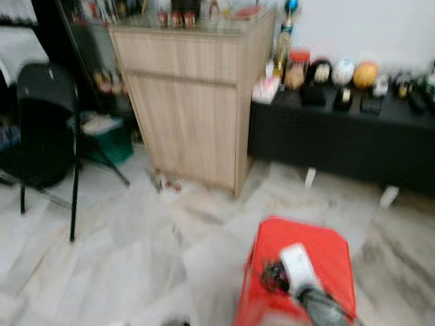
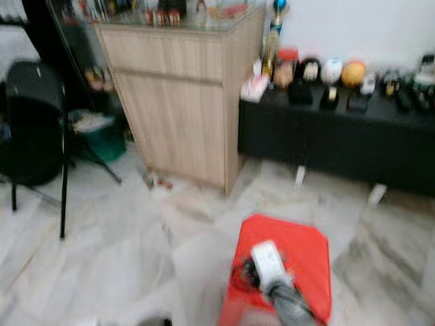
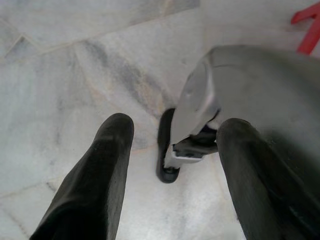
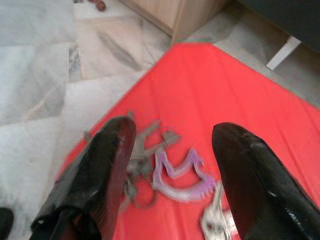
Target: Hang keys on a hook
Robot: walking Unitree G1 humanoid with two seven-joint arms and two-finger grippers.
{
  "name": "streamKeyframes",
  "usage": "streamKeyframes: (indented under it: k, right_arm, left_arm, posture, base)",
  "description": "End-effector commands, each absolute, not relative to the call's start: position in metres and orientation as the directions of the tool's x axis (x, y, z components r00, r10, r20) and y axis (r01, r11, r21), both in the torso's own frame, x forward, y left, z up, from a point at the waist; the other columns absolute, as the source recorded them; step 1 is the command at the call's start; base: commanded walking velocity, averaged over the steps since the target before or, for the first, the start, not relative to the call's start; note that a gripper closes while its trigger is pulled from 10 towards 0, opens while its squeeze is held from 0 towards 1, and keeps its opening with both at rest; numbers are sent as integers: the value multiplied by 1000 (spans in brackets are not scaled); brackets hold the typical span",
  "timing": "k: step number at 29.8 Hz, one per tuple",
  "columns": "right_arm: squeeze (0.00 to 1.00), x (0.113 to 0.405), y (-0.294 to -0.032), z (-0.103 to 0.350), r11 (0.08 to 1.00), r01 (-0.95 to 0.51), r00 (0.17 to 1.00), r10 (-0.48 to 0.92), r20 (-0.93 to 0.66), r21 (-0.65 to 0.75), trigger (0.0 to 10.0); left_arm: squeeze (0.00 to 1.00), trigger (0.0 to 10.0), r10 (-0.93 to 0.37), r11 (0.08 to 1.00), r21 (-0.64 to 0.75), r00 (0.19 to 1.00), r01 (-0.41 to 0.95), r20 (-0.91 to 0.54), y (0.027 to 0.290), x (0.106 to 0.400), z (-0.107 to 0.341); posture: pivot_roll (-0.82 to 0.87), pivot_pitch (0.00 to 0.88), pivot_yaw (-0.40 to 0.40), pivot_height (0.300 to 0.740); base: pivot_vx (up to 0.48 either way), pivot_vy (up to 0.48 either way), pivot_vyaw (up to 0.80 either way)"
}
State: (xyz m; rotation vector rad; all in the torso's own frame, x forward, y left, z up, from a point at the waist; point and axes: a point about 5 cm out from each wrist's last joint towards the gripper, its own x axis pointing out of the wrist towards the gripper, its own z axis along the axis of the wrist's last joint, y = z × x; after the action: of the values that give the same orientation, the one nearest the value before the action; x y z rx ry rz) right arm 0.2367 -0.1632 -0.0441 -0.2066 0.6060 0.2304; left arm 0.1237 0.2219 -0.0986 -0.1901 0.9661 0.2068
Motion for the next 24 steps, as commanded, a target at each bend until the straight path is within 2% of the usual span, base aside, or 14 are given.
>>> streamKeyframes:
  k: [1,11,24]
  right_arm:
    - [0,242,-153,-42,950,-291,796,175,-580,-113,10000]
    - [0,232,-154,-52,936,-331,736,177,-653,-119,10000]
    - [0,252,-145,-39,952,-301,780,212,-589,-56,10000]
  left_arm:
    - [0,10000,98,969,-41,536,-243,-839,227,121,-99]
    - [0,10000,98,970,-40,533,-241,-840,226,122,-99]
    - [0,10000,100,969,-38,531,-243,-841,226,121,-99]
  posture:
    - [-10,0,-5,640]
    - [-11,0,-4,640]
    - [11,3,-12,640]
  base:
    - [0,0,0]
    - [0,0,0]
    - [0,0,0]
